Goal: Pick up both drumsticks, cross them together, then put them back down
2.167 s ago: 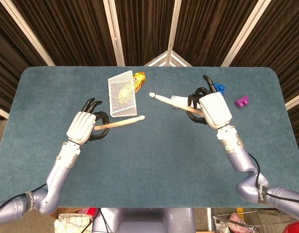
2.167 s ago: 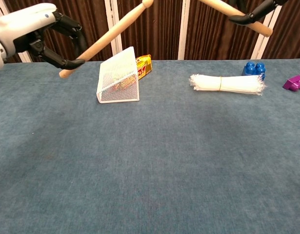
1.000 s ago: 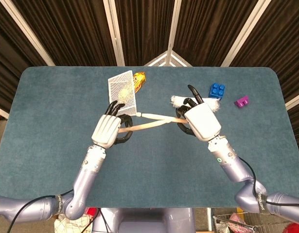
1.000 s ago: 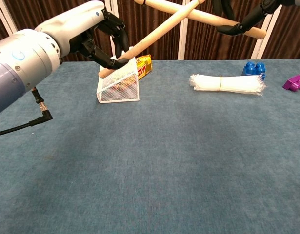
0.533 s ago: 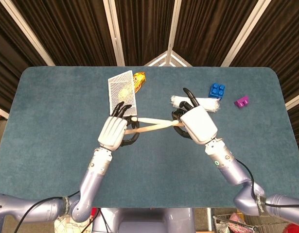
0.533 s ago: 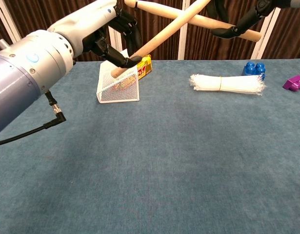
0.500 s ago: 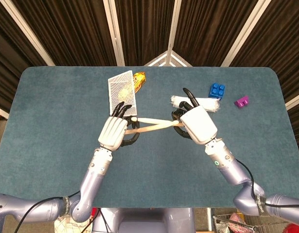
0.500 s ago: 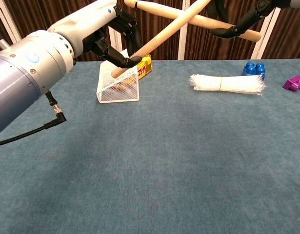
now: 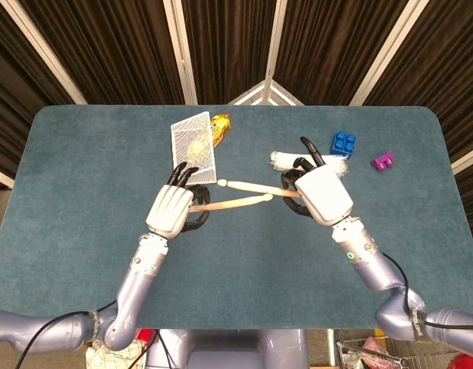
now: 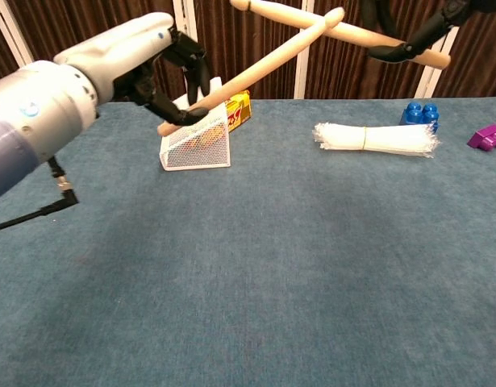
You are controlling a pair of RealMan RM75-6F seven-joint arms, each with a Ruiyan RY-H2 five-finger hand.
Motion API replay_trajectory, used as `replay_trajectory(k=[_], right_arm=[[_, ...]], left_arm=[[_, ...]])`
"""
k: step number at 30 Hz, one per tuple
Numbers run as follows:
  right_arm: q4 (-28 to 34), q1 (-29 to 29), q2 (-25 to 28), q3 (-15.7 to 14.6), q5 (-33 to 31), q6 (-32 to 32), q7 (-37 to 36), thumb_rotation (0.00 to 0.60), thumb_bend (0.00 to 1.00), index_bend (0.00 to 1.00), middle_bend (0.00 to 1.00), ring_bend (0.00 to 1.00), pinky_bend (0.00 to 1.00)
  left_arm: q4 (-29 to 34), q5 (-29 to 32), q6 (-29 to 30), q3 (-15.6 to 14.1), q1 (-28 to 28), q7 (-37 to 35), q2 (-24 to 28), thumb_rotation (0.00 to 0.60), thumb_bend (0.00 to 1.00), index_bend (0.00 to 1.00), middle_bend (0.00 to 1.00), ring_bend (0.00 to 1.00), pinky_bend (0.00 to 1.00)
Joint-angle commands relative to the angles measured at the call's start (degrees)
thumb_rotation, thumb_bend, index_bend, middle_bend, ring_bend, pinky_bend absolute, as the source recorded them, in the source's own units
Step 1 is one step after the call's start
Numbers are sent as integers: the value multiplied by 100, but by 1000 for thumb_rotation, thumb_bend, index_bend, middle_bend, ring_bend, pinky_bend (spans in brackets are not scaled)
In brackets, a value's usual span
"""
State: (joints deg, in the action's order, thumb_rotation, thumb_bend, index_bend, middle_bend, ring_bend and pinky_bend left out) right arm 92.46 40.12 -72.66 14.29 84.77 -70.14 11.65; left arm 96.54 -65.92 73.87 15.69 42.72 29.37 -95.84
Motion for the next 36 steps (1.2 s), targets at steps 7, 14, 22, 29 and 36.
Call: replay_trajectory(k=[7,14,22,29,36], right_arm=[[-1465,-325,-125,-622,852,-475,-587,600,428,710,657,372,0],[-2707,-493,-660,-1037,1261,-735,-949,600,430,710,657,372,0],[-3689,-643,-1234,-1327,1428,-846,-1252,600,430,711,657,371,0],[-4290,-749,-1657,-1463,1411,-809,-1500,600,430,710,657,372,0],[-4818,-807,-2057,-1559,1391,-745,-1763,600,430,710,657,372,0]], left_arm=[[-137,-694,-349,-730,-437,-630,1173,600,492,650,681,132,0],[-587,-927,-477,-1098,-670,-898,1519,600,492,648,681,132,0],[-1291,-796,-783,-1241,-826,-1365,1433,600,492,647,681,132,0],[-1966,-800,-1098,-1394,-841,-1391,1222,600,492,641,680,132,0],[-2634,-781,-1443,-1452,-818,-1521,912,600,492,633,677,132,0]])
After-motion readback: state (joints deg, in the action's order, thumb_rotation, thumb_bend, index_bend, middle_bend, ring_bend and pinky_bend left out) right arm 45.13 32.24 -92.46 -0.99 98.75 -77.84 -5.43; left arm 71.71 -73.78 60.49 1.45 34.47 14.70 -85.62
